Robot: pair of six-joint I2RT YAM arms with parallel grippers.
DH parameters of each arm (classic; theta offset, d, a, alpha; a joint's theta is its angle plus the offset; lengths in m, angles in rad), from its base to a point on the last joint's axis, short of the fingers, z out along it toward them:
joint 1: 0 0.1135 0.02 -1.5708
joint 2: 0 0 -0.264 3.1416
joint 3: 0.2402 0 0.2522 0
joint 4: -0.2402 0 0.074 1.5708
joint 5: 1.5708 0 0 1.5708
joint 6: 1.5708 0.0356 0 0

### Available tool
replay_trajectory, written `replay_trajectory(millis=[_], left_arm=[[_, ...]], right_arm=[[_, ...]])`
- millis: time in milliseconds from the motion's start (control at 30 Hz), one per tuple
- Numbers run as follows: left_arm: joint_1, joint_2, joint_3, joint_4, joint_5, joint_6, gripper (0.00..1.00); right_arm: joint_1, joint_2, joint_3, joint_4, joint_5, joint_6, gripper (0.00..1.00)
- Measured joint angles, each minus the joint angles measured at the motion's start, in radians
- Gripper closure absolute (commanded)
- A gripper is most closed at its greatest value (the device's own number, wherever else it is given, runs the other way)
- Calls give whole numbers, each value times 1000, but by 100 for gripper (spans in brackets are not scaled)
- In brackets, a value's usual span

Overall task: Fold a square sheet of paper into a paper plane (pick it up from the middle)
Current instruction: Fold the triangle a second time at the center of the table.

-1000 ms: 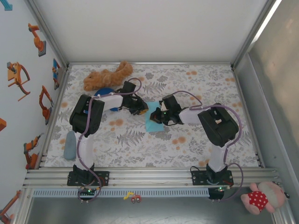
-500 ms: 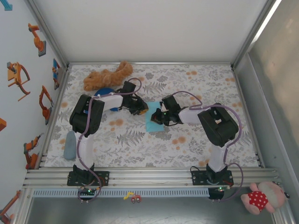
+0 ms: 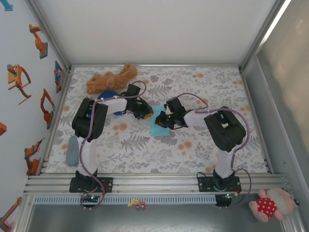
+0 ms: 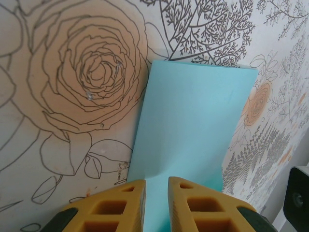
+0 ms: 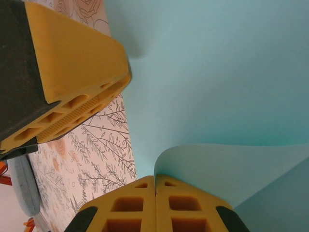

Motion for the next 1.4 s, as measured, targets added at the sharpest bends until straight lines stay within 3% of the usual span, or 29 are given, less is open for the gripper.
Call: replay_trajectory(millis=[1133,1400], left_arm=[[0,0,0,0,0,0,78],[-1,-4,0,0,-2,0,77]], right_arm=[[2,19,21,-57,11,-26,100],[2,23,28,-70,11,-26,88]])
